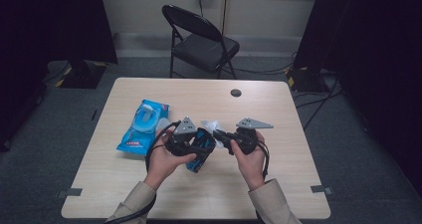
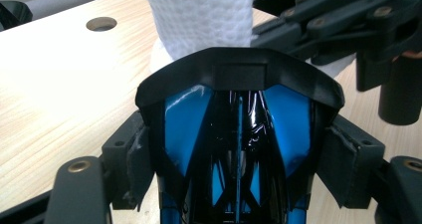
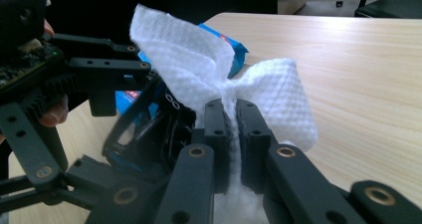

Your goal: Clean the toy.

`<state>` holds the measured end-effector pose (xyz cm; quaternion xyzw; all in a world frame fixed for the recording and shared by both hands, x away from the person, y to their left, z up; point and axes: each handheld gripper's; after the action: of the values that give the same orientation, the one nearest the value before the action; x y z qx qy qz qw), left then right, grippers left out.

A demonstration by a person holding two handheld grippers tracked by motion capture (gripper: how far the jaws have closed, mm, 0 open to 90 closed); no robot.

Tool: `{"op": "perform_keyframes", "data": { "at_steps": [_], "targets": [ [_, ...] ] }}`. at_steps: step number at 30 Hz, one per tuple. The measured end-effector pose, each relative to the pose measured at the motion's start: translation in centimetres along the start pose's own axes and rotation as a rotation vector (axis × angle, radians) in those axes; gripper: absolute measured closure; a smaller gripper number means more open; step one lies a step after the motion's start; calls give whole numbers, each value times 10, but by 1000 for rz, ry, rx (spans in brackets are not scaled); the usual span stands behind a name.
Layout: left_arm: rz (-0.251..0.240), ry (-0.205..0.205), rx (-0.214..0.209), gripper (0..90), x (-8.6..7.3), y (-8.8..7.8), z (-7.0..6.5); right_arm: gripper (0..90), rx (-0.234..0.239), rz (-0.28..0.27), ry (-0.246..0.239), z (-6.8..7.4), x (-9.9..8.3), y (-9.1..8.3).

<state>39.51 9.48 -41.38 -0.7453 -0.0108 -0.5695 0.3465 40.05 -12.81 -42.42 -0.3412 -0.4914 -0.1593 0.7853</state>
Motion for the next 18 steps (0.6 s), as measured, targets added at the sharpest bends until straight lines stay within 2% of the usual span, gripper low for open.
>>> {"op": "perform_keyframes", "data": {
  "at_steps": [3, 18],
  "targets": [
    [-6, -1, -3, 255, 1, 0, 0, 854, 16, 5, 18, -1, -4, 2],
    [-20, -8, -7, 255, 2, -1, 0, 854, 64, 45, 15, 1, -19, 11]
  ]
}}
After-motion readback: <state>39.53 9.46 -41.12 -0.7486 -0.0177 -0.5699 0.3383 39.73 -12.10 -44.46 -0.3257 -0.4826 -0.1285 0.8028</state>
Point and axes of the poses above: each handheld gripper's, and its own axes: y roughly forward along the jaws, x roughly out of its top, z roughly to its left, and after that the axes turned 3 degrees about -x, right-handed
